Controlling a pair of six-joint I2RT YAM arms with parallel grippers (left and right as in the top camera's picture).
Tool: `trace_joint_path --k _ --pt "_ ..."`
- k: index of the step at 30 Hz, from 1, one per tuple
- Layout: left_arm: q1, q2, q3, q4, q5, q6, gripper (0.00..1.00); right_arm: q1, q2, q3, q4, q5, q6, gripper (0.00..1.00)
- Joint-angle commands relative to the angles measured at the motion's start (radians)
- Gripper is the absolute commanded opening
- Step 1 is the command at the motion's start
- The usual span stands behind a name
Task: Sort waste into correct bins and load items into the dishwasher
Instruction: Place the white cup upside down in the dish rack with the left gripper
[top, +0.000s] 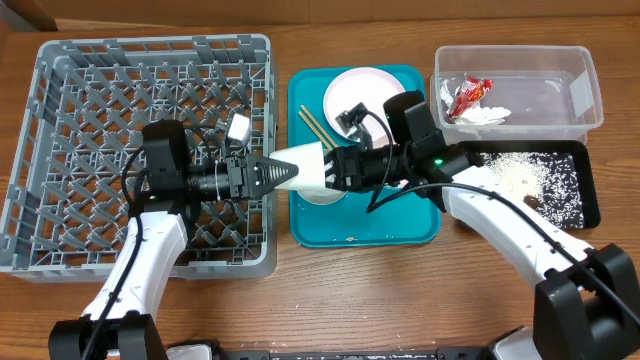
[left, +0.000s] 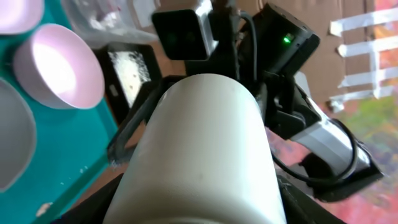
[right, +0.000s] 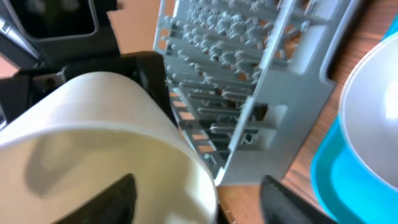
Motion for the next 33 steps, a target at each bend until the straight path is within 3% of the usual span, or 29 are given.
trace_joint_path --k 1,8,11,15,18,22,27,33 --pt "0.008 -0.001 0.019 0.008 -0.140 -0.013 0.38 -0.025 0.003 0.002 -0.001 0.040 -0.015 0.73" --pt "0.048 -0.004 0.043 -0.001 -0.236 -0.013 0.38 -0.080 0.003 0.002 -0.061 0.187 -0.015 0.84" --pt "0.055 -0.024 0.092 -0.092 -0.280 0.016 0.37 -0.090 0.003 0.001 -0.098 0.252 -0.015 0.85" --pt "0.055 -0.077 0.230 -0.401 -0.485 0.161 0.37 -0.090 0.003 0.001 -0.136 0.332 -0.015 0.86" --pt "0.049 -0.118 0.385 -0.724 -0.783 0.262 0.37 -0.090 0.003 0.002 -0.153 0.381 -0.015 0.87" --pt "0.027 -0.136 0.560 -1.081 -1.150 0.274 0.39 -0.090 0.003 0.001 -0.174 0.419 -0.014 0.89" --pt "0.017 -0.134 0.591 -1.300 -1.225 0.261 0.39 -0.090 0.003 0.002 -0.189 0.420 -0.015 0.92" --pt "-0.025 -0.098 0.537 -1.384 -1.300 0.237 0.37 -0.090 0.003 0.002 -0.196 0.419 -0.015 0.92"
